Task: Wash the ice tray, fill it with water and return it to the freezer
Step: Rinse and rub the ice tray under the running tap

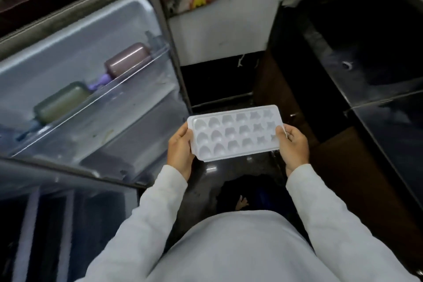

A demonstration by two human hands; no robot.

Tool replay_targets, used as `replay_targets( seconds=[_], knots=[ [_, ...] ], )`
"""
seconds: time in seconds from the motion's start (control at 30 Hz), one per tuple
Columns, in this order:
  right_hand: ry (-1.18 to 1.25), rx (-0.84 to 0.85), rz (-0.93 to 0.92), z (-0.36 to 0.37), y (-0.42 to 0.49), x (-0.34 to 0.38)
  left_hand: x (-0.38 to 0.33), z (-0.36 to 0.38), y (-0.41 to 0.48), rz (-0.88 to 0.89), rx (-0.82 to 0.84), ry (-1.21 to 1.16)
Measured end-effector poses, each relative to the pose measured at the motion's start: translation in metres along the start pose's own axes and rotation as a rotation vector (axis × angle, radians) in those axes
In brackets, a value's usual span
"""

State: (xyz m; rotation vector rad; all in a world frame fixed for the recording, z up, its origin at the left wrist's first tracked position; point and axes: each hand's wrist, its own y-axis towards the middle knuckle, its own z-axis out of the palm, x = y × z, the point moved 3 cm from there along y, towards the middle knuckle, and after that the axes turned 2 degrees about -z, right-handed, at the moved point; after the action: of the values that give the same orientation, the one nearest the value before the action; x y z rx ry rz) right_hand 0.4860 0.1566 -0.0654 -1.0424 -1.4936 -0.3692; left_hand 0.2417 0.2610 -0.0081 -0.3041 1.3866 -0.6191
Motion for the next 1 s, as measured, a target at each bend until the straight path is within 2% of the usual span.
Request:
replay_targets(
  seconds=[0.37, 0.73, 1.0],
  knots=[
    [0.036, -0.186, -0.008, -0.099, 0.104, 0.035, -0.034, 0.173, 0.099, 0.041, 0.216, 0.154],
    [0.184, -0.489, 0.034, -0.135, 0.215, 0.076, -0.082, 0.341, 0.233, 0.021, 0.562, 0.303],
    [0.235, -0.654, 0.063, -0.159, 0.283, 0.108, -0.108, 0.451, 0.298, 0.023, 0.656, 0.405]
  ],
)
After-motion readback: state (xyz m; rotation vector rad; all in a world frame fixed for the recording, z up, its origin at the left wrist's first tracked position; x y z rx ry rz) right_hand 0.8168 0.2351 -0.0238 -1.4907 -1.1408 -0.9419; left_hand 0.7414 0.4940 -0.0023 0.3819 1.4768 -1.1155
